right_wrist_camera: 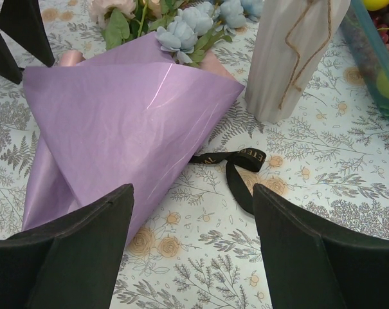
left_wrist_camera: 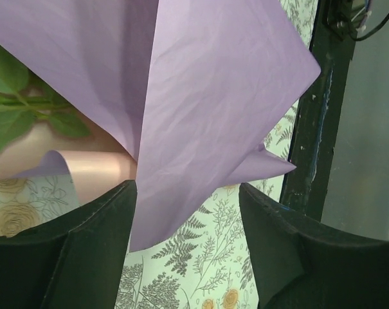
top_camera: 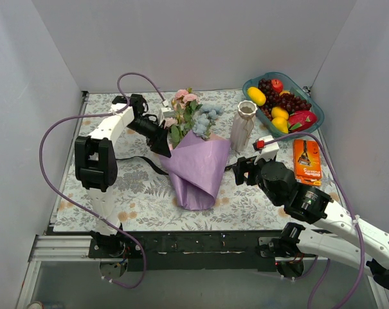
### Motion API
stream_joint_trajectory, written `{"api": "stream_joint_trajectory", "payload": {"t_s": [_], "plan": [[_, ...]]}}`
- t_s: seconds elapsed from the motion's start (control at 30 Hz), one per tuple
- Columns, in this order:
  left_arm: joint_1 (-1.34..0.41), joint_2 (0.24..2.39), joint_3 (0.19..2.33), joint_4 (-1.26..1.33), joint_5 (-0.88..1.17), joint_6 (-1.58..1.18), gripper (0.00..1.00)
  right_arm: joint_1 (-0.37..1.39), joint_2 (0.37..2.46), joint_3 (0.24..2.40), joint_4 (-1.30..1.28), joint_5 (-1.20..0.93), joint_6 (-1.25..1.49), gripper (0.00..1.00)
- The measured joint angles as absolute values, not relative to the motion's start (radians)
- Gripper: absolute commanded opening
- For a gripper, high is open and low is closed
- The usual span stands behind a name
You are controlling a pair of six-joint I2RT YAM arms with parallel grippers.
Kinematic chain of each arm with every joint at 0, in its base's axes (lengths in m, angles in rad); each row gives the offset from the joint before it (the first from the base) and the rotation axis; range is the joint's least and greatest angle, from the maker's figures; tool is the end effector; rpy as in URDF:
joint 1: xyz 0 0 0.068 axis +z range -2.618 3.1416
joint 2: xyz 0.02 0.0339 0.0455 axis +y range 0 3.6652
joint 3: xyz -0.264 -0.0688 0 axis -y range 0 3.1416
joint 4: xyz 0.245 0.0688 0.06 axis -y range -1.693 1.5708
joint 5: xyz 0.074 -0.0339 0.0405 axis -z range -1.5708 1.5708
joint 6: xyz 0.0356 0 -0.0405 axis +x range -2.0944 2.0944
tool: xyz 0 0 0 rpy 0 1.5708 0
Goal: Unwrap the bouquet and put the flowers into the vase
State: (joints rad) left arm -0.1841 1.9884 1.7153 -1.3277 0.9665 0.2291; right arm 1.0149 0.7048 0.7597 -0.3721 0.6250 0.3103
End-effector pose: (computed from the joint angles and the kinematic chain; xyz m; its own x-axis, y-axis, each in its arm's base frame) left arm 0.3646 -0.0977 0.2523 -0.9389 0.3061 -0.1576 0.3008 0.5068 -0.8079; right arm 0.1011 0.1232 0.3258 -0.2775 0.0226 -0.9605 -0.3264 0.9381 0.1163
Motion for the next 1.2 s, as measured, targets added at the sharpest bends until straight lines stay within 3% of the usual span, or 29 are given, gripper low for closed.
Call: {"api": "stream_joint_trajectory", "payload": {"t_s": [0.57, 0.67, 0.7, 0.83, 0.97, 1.2], "plan": [[-0.212, 1.901, 1.567, -1.031, 0.876, 0.076, 0.60, 1.015, 0.694, 0.760, -0.372, 0.617, 0.314, 0.80], [-0.211, 1.898, 1.564, -1.013, 0.875, 0.066, 0.49, 1.015, 0.689, 0.759, -0.372, 0.617, 0.315, 0.80], [-0.211, 1.898, 1.564, -1.019, 0.876, 0.069, 0.35, 1.015, 0.687, 0.759, -0.372, 0.617, 0.315, 0.80], [-0.212, 1.901, 1.586, -1.081, 0.893, 0.095, 0.11, 1.015, 0.683, 0.759, -0.372, 0.618, 0.316, 0.80], [-0.212, 1.921, 1.644, -1.167, 0.934, 0.138, 0.01, 1.015, 0.682, 0.759, -0.372, 0.619, 0.319, 0.80], [-0.233, 1.960, 1.767, -1.292, 0.998, 0.157, 0.00, 1.015, 0.682, 0.759, -0.373, 0.619, 0.323, 0.80]]}}
